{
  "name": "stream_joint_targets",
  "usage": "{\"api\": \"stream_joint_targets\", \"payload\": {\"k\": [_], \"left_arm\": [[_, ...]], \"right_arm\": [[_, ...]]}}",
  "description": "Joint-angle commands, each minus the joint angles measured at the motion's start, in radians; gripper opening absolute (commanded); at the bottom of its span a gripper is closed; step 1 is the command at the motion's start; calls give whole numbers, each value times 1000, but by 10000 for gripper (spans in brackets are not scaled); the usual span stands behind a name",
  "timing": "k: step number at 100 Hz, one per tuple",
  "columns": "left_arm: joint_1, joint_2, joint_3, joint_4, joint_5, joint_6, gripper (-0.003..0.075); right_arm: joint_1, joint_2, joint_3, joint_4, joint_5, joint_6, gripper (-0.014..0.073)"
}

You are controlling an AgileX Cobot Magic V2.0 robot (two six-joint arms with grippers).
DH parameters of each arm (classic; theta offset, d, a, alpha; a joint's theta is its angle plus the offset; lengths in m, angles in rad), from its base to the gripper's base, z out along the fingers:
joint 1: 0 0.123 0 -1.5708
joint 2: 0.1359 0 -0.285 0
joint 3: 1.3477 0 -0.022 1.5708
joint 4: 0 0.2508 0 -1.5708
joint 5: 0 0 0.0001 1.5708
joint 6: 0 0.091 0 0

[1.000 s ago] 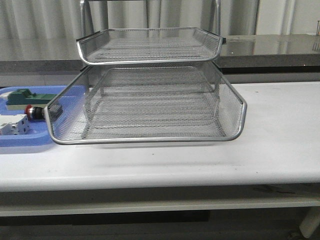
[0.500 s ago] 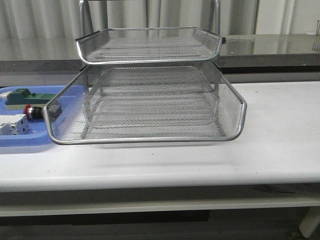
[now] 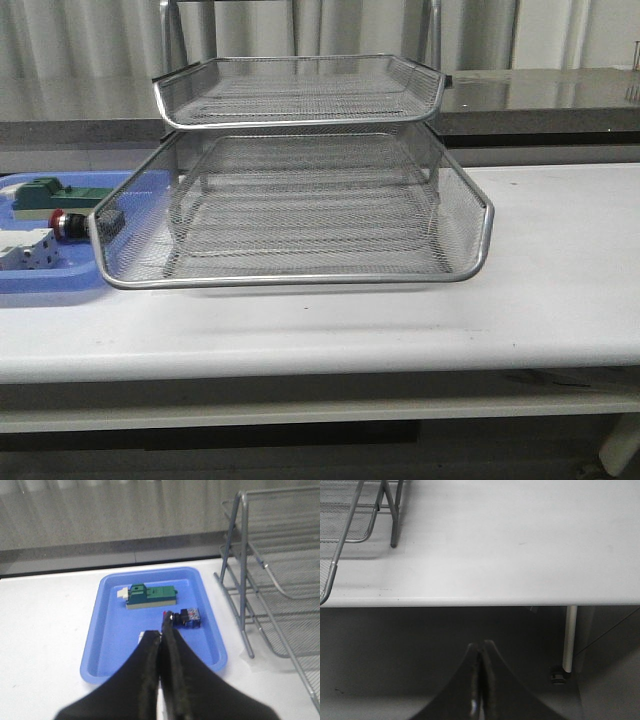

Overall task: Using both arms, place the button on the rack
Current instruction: 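Move the left gripper above the red push button in the blue tray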

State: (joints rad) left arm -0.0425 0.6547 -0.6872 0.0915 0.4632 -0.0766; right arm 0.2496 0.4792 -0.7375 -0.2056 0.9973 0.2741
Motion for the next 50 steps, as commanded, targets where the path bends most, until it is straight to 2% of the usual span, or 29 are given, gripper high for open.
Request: {"api": "stream_joint_targets", "payload": {"k": [1, 15, 39, 50], "left_arm": [[-5, 130, -135, 34, 29, -11, -20], [-5, 339, -322, 46, 194, -9, -20], [-5, 584, -495, 48, 277, 61, -20], [-5, 653, -542, 46, 310, 142, -20]], "right_arm": [[-5, 5, -34, -29, -55, -2, -67], [-5, 5, -33, -29, -55, -2, -67], [-5, 5, -32, -29, -55, -2, -67], [-5, 5, -32, -29, -55, -2, -67]]}}
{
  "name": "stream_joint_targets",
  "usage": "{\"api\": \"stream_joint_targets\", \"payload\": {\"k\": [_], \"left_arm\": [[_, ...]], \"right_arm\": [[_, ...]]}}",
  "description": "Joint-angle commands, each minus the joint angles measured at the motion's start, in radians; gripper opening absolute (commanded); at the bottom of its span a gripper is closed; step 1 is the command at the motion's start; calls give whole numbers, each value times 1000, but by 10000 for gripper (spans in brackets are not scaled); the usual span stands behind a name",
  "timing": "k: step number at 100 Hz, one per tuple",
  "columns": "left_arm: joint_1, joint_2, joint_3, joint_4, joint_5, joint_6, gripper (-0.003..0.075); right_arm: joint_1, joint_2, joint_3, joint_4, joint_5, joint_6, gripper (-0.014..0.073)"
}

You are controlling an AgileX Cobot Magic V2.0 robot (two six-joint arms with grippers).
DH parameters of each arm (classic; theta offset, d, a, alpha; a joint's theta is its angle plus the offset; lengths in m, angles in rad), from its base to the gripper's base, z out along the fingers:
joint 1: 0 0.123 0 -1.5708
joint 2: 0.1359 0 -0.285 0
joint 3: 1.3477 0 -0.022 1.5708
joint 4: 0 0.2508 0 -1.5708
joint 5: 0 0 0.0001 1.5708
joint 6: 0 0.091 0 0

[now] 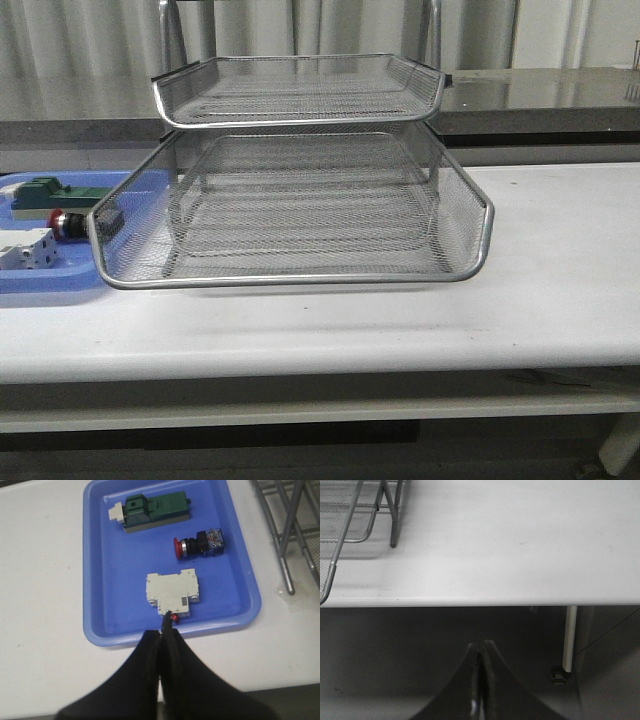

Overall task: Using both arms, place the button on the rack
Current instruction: 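Move the left gripper above the red push button in the blue tray, then lower the left gripper and grasp the red push button's body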

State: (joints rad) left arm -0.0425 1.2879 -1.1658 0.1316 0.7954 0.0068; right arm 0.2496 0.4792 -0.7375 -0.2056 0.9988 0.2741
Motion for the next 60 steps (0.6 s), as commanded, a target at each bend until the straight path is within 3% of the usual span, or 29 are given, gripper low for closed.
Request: {"api": "stream_joint_targets", "payload": {"k": [1, 11, 19, 29, 37, 42, 48, 60], "left_arm": [[-5, 23, -64, 4, -21, 66, -20], [-5, 52, -84, -11, 0, 144, -13], [-5, 61, -84, -22, 1, 170, 59], [-5, 63, -84, -30, 3, 188, 274], [-5, 63, -84, -25, 3, 188, 514], [-5, 63, -84, -25, -2, 188, 592], [-5, 63, -84, -25, -12, 186, 624], [-5, 63, -84, -69, -15, 185, 617]], "right_arm": [[-5, 5, -32, -29, -57, -2, -67], [-5, 5, -32, -29, -57, -2, -67], [-5, 5, -32, -29, -57, -2, -67], [-5, 5, -32, -29, -57, -2, -67], [-5, 5, -32, -29, -57, -2, -67], [-5, 5, -32, -29, -57, -2, -67], [-5, 5, -32, -29, -57, -2, -67], [-5, 5, -32, -29, -57, -2, -67]]}}
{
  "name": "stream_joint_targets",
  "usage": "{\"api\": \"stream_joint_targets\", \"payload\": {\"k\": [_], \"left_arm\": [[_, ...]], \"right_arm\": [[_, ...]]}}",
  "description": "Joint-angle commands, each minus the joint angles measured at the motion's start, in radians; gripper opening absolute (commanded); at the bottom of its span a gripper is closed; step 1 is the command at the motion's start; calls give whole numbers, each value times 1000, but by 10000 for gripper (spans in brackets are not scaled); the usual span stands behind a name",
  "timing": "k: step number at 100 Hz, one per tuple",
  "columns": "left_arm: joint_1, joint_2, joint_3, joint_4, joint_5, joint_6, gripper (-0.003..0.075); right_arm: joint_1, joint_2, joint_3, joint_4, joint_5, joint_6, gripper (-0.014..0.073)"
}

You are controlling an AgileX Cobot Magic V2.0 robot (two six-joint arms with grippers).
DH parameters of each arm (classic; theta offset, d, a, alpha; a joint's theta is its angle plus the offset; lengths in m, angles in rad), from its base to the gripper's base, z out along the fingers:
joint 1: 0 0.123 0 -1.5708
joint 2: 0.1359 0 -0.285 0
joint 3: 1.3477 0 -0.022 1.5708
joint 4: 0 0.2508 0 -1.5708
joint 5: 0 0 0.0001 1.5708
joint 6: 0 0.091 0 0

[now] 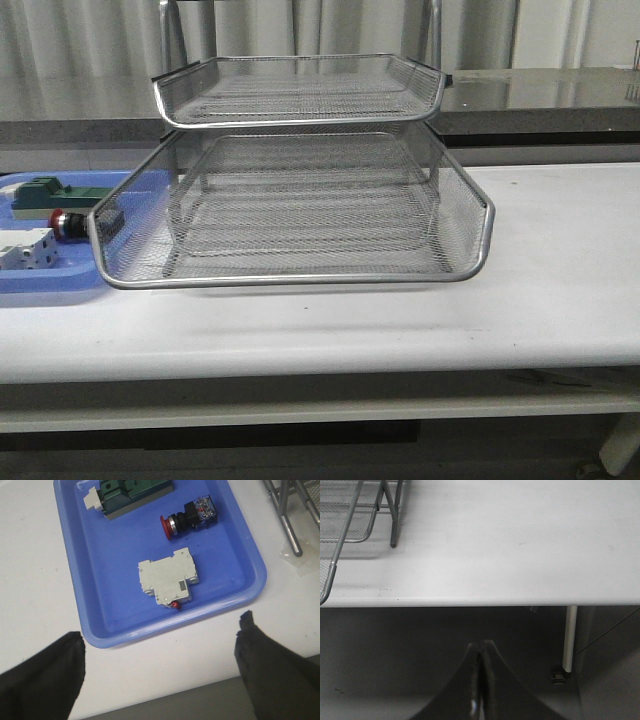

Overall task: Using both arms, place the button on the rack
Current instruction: 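Lower the left gripper and grasp the red push button's body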

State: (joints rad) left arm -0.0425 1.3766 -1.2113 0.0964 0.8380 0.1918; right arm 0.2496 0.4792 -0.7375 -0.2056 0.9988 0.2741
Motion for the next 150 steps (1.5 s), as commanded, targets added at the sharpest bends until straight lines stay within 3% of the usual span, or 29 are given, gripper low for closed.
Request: {"api": "stream_joint_targets", "payload": {"k": [1, 20, 32, 57, 94, 150], "left_arm": [[-5, -25, -38, -39, -56, 0, 617], [-5, -11, -40, -80, -79, 0, 617], [-5, 35, -84, -78, -71, 70, 617], [-5, 225, -295, -120, -66, 255, 617], [-5, 549, -605, -125, 58, 504, 617], [-5, 759, -696, -151, 32, 626, 617]], "right_arm": [[-5, 5, -32, -29, -57, -2, -67], [-5, 5, -32, -29, -57, -2, -67], [-5, 5, -32, -29, -57, -2, -67], [-5, 5, -32, -29, -57, -2, -67], [-5, 5, -32, -29, -57, -2, -67], [-5, 5, -32, -29, -57, -2, -67]]}}
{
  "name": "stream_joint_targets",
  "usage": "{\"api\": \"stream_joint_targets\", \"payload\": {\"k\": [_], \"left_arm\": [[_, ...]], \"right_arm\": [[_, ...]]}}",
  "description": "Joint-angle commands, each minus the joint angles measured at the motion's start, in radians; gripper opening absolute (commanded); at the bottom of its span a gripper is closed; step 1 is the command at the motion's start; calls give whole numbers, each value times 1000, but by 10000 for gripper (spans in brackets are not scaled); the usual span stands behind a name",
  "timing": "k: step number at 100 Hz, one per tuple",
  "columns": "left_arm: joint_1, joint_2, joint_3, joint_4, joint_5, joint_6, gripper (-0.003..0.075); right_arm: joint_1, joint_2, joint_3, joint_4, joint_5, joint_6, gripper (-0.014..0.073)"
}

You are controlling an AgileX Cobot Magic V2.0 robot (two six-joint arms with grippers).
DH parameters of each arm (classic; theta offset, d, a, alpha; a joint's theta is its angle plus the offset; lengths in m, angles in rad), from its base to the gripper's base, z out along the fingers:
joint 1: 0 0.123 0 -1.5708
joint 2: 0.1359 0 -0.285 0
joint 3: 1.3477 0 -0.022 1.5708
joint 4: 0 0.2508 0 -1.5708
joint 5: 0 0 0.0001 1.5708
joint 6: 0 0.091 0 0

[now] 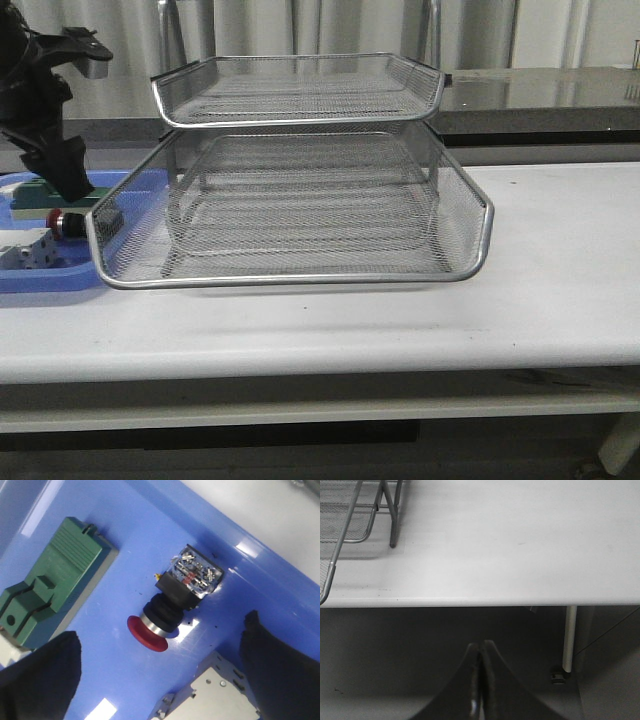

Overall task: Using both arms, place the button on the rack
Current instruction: 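Lower the left gripper and grasp the red push button's body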

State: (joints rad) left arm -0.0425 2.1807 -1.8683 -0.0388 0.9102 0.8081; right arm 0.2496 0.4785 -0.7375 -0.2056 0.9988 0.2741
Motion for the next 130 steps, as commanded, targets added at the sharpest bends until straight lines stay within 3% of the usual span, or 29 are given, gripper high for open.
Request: {"api": "stream_joint_targets", "payload": {"k": [1, 46, 130], "left_arm": [[-5, -42, -39, -19, -41, 9, 617], [-5, -1, -39, -41, -107, 94, 617], [-5, 57, -41, -39, -154, 114, 617]], "right_arm": [[-5, 6, -32, -29, -57, -2, -67], [-5, 6, -32, -29, -57, -2, -67], [-5, 6, -32, -29, -57, -2, -67]]}}
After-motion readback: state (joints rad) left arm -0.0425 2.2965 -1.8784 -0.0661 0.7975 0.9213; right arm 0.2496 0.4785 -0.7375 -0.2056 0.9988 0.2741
